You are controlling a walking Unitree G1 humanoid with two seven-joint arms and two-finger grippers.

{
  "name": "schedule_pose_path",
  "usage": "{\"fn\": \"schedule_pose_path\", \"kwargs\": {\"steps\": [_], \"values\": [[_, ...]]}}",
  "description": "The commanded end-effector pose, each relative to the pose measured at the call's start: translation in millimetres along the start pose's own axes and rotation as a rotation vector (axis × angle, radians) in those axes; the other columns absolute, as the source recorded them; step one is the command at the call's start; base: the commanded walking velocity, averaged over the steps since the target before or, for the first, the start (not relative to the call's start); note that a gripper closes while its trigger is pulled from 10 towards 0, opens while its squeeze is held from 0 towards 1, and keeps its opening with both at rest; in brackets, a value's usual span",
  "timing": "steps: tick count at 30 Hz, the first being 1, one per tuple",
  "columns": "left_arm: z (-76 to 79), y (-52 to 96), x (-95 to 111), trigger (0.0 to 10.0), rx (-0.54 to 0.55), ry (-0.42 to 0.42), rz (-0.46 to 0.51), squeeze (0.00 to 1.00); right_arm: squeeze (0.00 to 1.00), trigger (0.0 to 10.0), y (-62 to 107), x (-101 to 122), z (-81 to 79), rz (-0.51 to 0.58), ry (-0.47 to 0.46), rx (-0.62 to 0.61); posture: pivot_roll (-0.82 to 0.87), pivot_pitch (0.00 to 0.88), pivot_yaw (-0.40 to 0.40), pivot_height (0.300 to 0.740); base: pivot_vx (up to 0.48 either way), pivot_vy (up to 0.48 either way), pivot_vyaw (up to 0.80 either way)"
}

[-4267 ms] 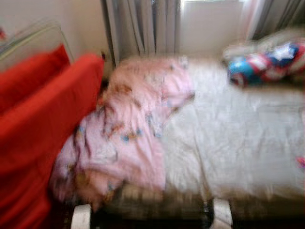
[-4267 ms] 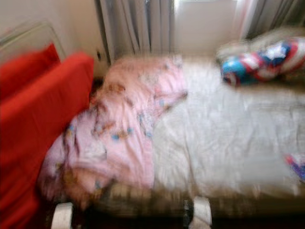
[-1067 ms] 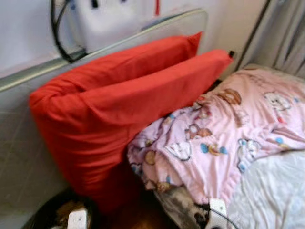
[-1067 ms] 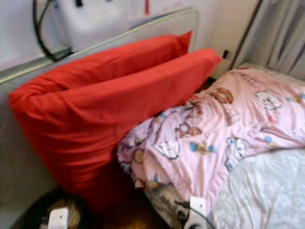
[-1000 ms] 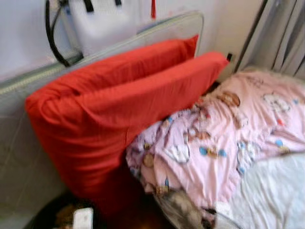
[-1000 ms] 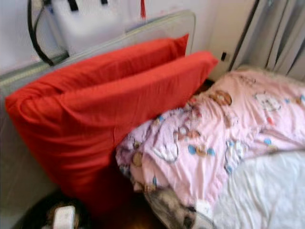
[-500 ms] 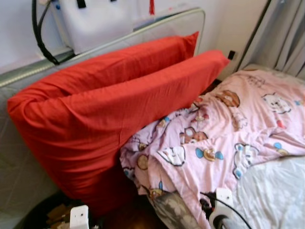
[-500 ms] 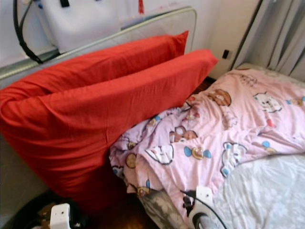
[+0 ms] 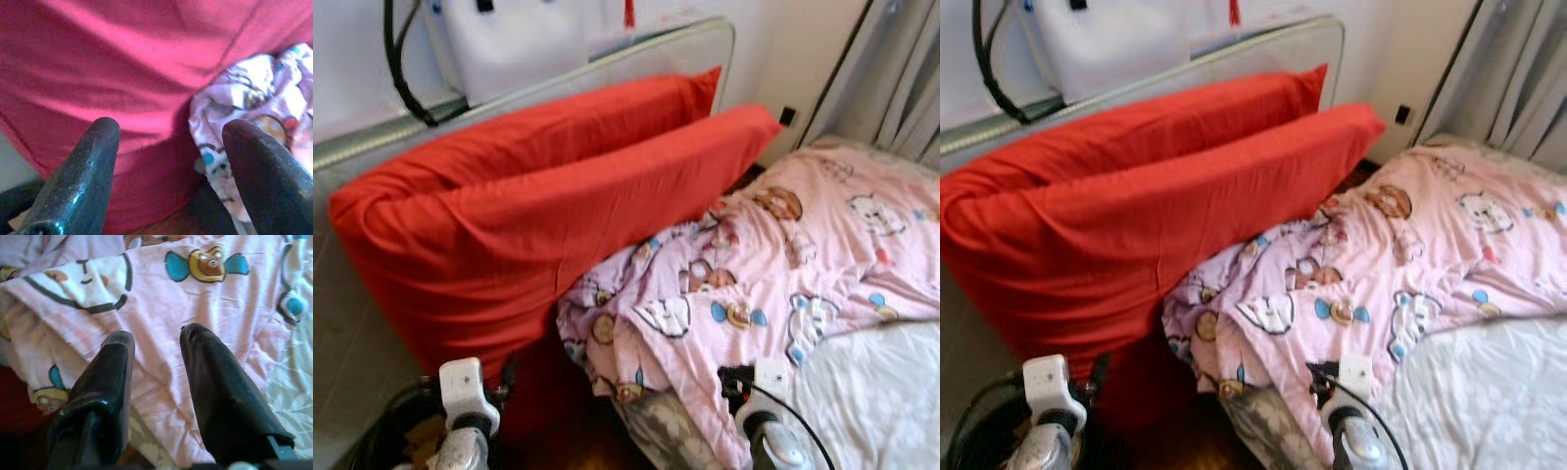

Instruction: Clean up the room

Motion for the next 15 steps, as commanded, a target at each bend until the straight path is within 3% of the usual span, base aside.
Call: {"fn": "schedule_pose_path", "kwargs": {"steps": [1, 5, 15], "values": [[-2.2, 7.3, -9.8, 10.0, 0.001, -0.002, -0.027, 0.0, 0.0, 10.0, -0.1, 4.0, -0.6, 0.026, -0.003, -0.001, 0.01, 0.049, -0.017, 0.74, 0.0, 0.0, 0.0], [-4.6, 9.4, -6.8, 10.0, 0.005, -0.005, -0.01, 0.0, 0.0, 10.0, -2.1, 14.4, -2.5, 0.074, 0.004, 0.006, 0.02, 0.034, -0.02, 0.74, 0.0, 0.0, 0.0], [-3.5, 2.5, 4.1, 10.0, 0.011, 0.008, 0.023, 0.0, 0.0, 10.0, -2.6, 11.1, -5.2, 0.049, 0.04, 0.0, 0.01, 0.024, -0.022, 0.73, 0.0, 0.0, 0.0]]}}
Point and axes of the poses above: a point about 5 cm out from each wrist's last joint towards the gripper, its own y axis pointing back from the gripper into the wrist, its own x axis along the axis of the wrist's last joint, z = x × y, the point moved 4 cm from there along -y, pointing out of the wrist towards the gripper, and after that the axes turned 6 degrees about -y, right-handed, at the moved point
